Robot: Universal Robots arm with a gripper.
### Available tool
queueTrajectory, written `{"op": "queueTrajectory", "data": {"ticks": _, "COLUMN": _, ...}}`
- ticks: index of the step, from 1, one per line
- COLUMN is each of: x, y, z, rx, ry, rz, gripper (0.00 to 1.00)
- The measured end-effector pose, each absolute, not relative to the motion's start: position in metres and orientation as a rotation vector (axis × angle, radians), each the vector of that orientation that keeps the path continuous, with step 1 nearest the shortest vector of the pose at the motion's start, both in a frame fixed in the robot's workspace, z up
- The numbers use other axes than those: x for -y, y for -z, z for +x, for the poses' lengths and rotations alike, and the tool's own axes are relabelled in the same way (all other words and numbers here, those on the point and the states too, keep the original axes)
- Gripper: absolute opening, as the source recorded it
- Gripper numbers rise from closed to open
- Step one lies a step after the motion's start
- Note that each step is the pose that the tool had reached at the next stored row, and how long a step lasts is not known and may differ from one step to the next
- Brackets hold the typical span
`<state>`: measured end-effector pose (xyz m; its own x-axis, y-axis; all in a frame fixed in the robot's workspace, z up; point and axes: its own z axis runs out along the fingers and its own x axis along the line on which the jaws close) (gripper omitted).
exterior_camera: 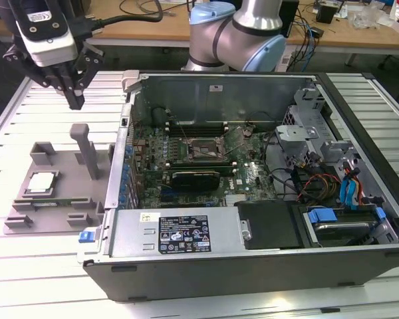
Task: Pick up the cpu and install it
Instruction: 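Reach for the cpu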
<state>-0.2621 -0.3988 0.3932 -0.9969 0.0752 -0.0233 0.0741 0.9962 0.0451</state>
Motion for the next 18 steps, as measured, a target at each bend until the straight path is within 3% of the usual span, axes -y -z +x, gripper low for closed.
{"op": "queueTrajectory", "data": {"ticks": 18, "x": 0.399, "y": -0.393, "z": -0.308, "rx": -3.114, "ry": -0.069, "rz": 0.117, "gripper": 0.11}}
